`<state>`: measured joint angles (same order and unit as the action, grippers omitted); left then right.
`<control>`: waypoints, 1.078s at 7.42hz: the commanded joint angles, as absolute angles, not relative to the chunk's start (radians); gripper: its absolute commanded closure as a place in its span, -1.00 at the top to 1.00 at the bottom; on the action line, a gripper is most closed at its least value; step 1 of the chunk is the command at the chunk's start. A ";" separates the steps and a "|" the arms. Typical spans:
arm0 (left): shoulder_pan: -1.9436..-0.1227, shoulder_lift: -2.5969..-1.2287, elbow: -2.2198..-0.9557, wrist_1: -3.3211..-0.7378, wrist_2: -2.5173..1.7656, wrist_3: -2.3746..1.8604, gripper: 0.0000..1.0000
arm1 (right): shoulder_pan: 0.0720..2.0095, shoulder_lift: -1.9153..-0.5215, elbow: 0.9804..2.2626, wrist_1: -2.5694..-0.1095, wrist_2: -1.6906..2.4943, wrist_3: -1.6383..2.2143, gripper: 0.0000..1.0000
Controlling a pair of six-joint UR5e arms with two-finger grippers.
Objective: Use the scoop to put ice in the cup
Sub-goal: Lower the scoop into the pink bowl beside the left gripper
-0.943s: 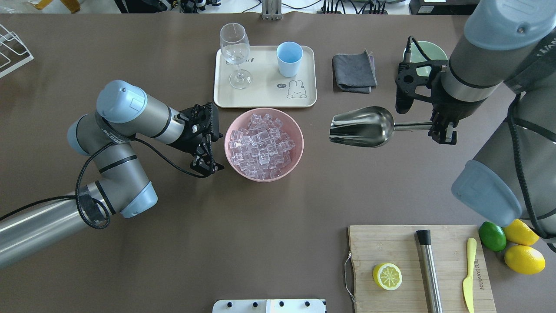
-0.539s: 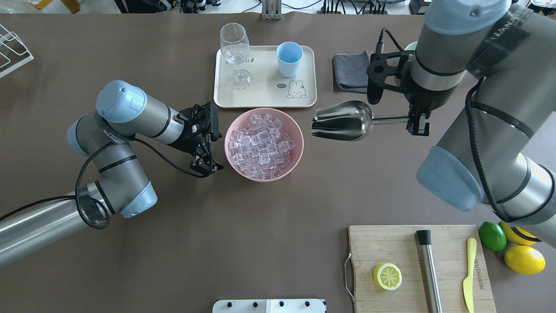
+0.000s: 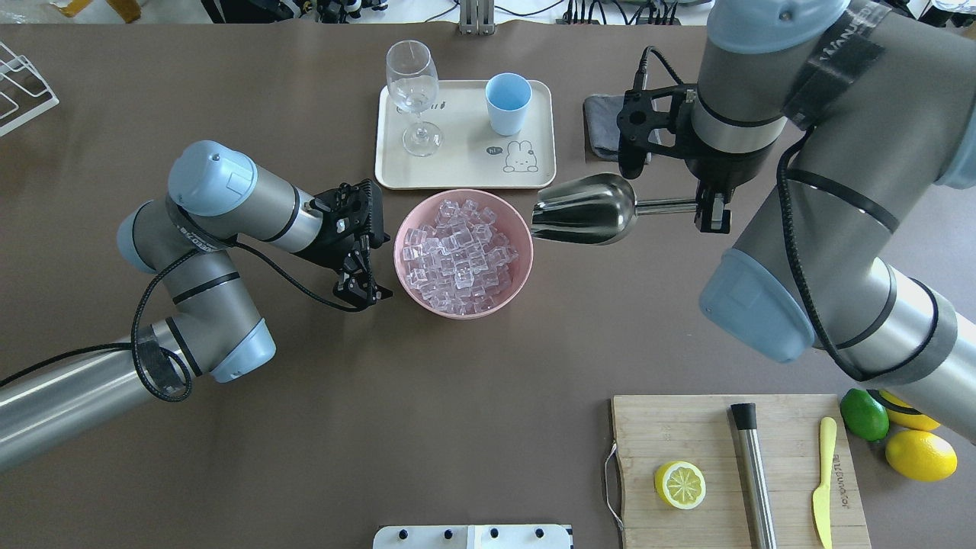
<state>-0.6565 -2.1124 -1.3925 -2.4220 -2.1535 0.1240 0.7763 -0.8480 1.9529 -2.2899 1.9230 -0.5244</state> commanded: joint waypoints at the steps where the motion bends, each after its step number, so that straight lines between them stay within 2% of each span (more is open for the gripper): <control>1: -0.657 -2.112 -1.393 -2.422 -2.152 0.123 0.98 | 0.735 -0.783 1.870 -2.338 1.882 -0.494 -1.00; 4: -0.657 -2.112 -1.393 -2.422 -2.152 0.123 0.98 | 0.709 -0.698 1.787 -2.433 1.835 -0.494 -1.00; 8: -0.657 -2.112 -1.391 -2.422 -2.152 0.121 0.98 | 0.670 -0.681 1.734 -2.434 1.803 -0.494 -1.00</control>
<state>-0.6565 -2.1123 -1.3922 -2.4222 -2.1522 0.1215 0.6874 -0.6957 1.7614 -2.4333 1.8189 -0.4939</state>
